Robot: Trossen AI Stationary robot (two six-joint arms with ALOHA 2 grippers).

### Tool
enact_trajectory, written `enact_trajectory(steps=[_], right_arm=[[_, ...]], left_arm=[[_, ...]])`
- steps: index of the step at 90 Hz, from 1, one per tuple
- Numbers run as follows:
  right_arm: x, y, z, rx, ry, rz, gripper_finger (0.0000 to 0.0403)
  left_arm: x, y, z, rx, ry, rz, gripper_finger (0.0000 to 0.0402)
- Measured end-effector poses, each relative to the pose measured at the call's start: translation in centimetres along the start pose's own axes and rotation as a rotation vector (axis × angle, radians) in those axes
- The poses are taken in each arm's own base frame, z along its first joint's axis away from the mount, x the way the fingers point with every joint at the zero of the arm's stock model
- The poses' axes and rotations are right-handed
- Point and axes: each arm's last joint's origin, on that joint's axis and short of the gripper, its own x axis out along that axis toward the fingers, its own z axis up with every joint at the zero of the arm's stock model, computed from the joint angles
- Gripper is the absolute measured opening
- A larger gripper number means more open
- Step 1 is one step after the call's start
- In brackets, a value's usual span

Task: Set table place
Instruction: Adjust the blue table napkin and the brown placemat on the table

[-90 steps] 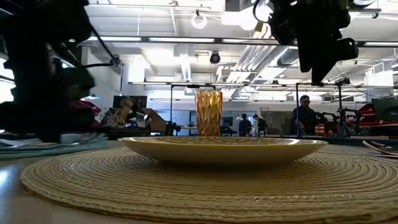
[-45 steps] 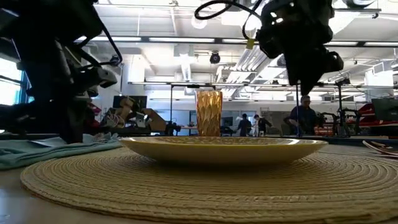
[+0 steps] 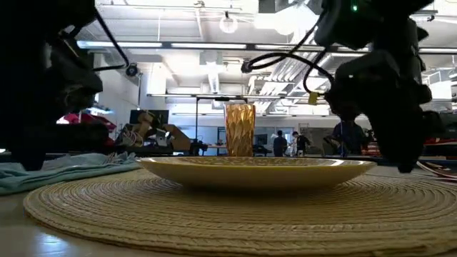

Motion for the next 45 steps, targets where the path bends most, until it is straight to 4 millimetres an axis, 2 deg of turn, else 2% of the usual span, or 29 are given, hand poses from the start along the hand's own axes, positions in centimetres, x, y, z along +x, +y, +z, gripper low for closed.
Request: enact_trajectory(steps=[20,33,45], right_arm=[[1.4,0.5,0.5,0.023,0.005,0.060,0.0149],[1.6,0.8,0.6,0.042,-0.008,0.080,0.0149],[0.8,1.2,0.6,0.015,-0.020,0.080,0.0149]], left_arm=[[1.5,-1.4,-0.3,-0.039,0.000,-0.089,0.0000],[1.2,-1.3,-0.3,-0.039,0.002,-0.092,0.0000],[0.2,-0.9,-0.2,-0.006,-0.007,-0.097,0.0000]])
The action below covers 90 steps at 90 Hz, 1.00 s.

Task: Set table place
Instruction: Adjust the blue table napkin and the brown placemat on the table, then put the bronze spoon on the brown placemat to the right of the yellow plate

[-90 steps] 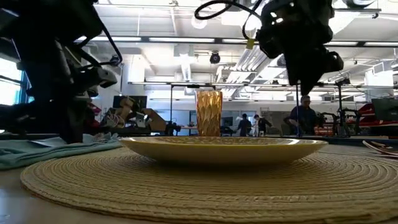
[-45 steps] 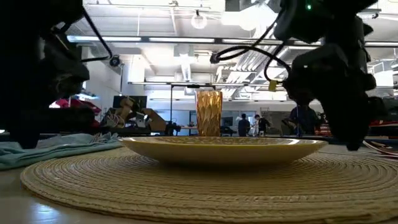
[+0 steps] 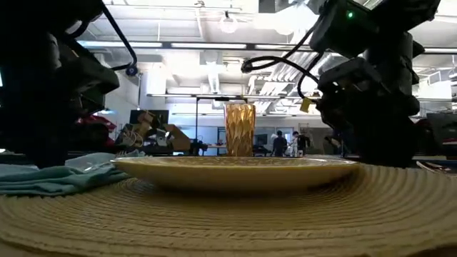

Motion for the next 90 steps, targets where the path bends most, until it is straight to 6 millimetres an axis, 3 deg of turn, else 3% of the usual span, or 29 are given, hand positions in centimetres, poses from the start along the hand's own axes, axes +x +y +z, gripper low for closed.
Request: enact_trajectory(steps=[25,36,46,65,81,90], right_arm=[[-4.4,1.4,-0.8,-0.068,0.048,-0.119,0.0149],[-7.3,1.7,-2.5,-0.099,0.072,-0.150,0.0149],[-8.4,0.4,-4.6,-0.091,0.035,-0.209,0.0149],[-6.7,-4.7,-6.5,0.111,0.010,-0.302,0.0149],[-4.3,-6.4,-6.2,0.182,-0.006,-0.233,0.0149],[-3.4,-7.4,-6.2,0.231,-0.013,-0.280,0.0145]], left_arm=[[-2.1,-0.9,0.4,0.022,-0.072,-0.069,0.0000],[-3.0,-2.0,0.4,0.070,-0.079,-0.123,0.0000],[-3.4,-2.6,0.5,0.107,-0.109,-0.141,0.0000],[-3.4,-2.7,1.1,0.108,-0.171,-0.141,0.0000],[-3.3,-2.7,1.7,0.162,-0.132,-0.133,0.0000],[-3.3,-2.7,1.8,0.178,-0.104,-0.133,0.0000]])
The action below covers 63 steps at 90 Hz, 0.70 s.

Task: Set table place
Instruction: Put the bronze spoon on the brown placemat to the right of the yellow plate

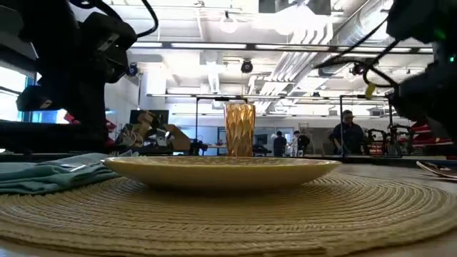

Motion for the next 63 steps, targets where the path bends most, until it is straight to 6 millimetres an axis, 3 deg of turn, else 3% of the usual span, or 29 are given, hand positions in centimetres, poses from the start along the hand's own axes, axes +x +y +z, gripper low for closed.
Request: enact_trajectory(steps=[13,32,63], right_arm=[[0.6,-0.2,0.1,-0.009,0.003,-0.024,0.0111],[0.7,-0.2,0.0,-0.021,0.033,-0.029,0.0011],[-2.0,0.9,-0.6,-0.015,0.123,-0.060,0.0000]], left_arm=[[0.0,-0.1,0.0,0.000,0.004,-0.006,0.0000],[0.0,0.0,0.0,0.000,0.007,-0.005,0.0000],[0.0,0.0,0.0,0.051,0.015,-0.008,0.0000]])
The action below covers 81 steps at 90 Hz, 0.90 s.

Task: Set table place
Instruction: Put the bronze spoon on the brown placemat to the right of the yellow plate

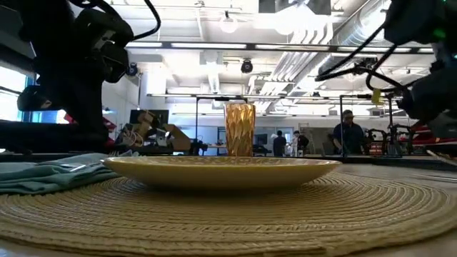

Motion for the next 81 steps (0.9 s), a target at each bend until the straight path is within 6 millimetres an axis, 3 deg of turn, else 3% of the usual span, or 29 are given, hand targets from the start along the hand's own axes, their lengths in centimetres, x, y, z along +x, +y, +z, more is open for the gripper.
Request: enact_trajectory(steps=[12,23,36,52,81], right_arm=[[-1.5,2.0,-0.4,0.005,-0.006,0.130,0.0000],[-2.3,4.6,-0.6,0.084,-0.064,0.370,0.0000],[-1.3,6.9,0.0,0.206,-0.154,0.521,0.0000],[0.8,8.9,1.2,0.285,-0.200,0.484,0.0000],[2.7,12.4,3.0,0.302,-0.215,0.422,0.0000]], left_arm=[[0.0,0.0,0.0,0.009,0.002,-0.001,0.0000],[-0.1,-0.1,-0.1,0.036,0.036,-0.019,0.0000],[-0.7,-0.4,0.0,0.080,0.054,-0.071,0.0000],[-2.2,-0.4,0.3,0.147,0.032,-0.130,0.0000],[-4.2,0.1,0.6,0.207,-0.003,-0.157,0.0000]])
